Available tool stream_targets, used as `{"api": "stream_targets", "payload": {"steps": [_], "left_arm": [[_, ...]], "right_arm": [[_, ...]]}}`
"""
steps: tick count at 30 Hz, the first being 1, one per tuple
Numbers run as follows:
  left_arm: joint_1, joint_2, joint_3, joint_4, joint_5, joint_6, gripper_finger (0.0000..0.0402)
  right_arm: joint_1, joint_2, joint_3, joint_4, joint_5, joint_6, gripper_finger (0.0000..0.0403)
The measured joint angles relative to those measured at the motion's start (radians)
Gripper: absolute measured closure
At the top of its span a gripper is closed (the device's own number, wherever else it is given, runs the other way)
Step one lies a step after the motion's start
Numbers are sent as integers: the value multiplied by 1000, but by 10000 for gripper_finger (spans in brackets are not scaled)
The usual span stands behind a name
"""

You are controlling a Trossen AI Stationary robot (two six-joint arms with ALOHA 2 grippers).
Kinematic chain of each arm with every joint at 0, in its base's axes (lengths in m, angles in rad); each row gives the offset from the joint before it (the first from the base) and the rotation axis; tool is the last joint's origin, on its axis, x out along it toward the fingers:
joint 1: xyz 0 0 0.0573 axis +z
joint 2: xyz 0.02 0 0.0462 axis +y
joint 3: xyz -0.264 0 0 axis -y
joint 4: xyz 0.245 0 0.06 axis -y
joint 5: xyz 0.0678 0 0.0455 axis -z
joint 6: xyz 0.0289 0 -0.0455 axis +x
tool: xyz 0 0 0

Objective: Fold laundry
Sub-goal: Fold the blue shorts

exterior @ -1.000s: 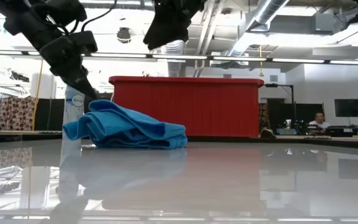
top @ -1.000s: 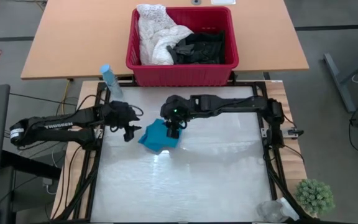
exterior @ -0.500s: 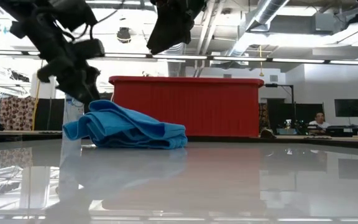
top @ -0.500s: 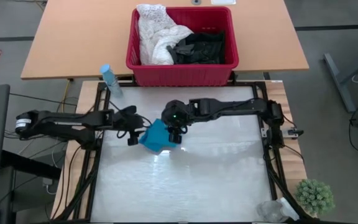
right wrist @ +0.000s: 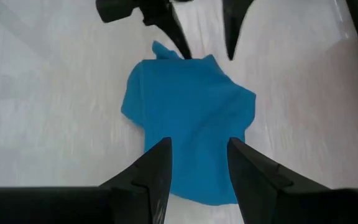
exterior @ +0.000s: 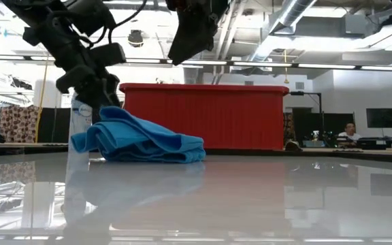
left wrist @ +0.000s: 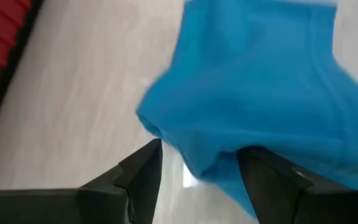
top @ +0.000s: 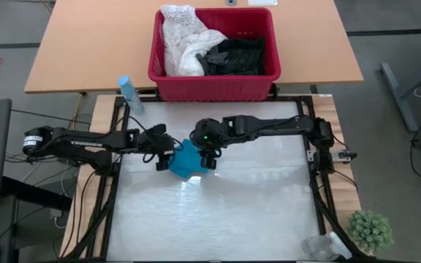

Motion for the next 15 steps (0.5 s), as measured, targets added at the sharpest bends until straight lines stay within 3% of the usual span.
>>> {"api": "stream_targets", "payload": {"steps": [6,15], "left_arm": [[0,25,-33,29,31,-16,222],[0,71,-33,70,-1,-15,306]], "right_arm": [[3,0,0,-2,0,1,225],[29,0,0,-12,0,33,225]]}}
